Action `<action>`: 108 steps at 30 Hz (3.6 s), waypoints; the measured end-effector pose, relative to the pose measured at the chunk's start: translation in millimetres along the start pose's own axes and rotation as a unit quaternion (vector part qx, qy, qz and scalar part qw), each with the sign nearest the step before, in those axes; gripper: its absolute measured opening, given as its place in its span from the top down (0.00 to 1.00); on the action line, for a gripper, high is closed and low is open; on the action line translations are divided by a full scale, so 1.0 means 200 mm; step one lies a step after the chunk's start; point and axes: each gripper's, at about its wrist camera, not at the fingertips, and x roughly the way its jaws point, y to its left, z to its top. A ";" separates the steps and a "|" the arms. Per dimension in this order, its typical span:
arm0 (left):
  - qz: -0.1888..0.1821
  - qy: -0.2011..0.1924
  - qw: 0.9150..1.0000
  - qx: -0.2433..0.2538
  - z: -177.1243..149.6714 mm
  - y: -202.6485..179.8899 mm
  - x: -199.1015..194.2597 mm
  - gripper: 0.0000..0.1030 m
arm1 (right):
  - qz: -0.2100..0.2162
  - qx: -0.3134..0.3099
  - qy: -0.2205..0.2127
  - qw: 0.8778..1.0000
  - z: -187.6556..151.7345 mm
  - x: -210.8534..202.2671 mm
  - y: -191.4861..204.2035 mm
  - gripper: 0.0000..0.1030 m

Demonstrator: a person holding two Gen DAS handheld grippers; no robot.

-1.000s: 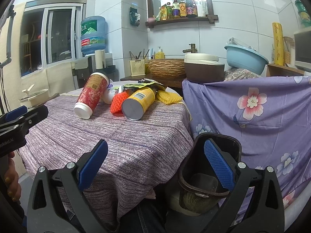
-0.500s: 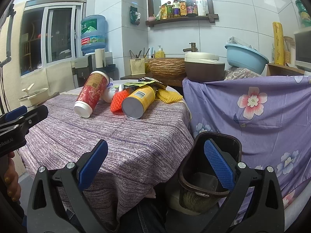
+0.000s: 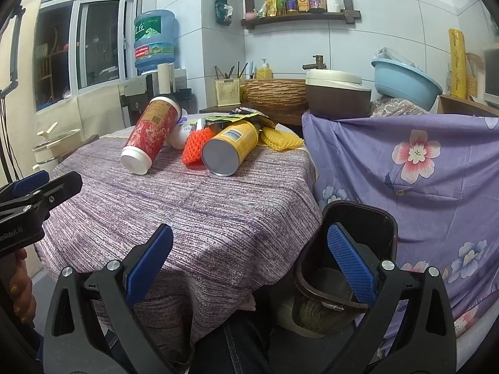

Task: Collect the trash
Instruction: 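Grasp the yellow can with the right tool while the left tool approaches the red paper cup, then grasp and lift the red paper cup with the left tool while the right tool lifts the yellow can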

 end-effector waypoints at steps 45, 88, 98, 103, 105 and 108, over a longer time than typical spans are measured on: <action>-0.043 0.158 0.986 -0.019 0.26 0.41 0.60 0.05 | 0.135 0.218 0.255 0.932 0.69 1.38 -0.10 0.22; 0.007 0.230 0.973 0.021 0.74 0.35 1.34 0.06 | 0.164 0.158 0.178 0.957 0.48 0.97 -0.14 0.35; -0.007 0.226 0.974 -0.011 0.73 0.37 1.27 0.23 | 0.163 0.153 0.161 0.961 0.46 0.91 -0.14 0.35; -0.020 0.182 0.982 -0.037 0.72 0.41 1.07 0.23 | 0.164 0.149 0.148 0.964 0.44 0.85 -0.14 0.35; -0.022 0.159 0.986 -0.044 0.71 0.42 0.96 0.23 | 0.165 0.147 0.142 0.965 0.43 0.83 -0.13 0.35; -0.025 0.134 0.989 -0.056 0.66 0.44 0.82 0.23 | 0.166 0.144 0.132 0.966 0.42 0.79 -0.13 0.35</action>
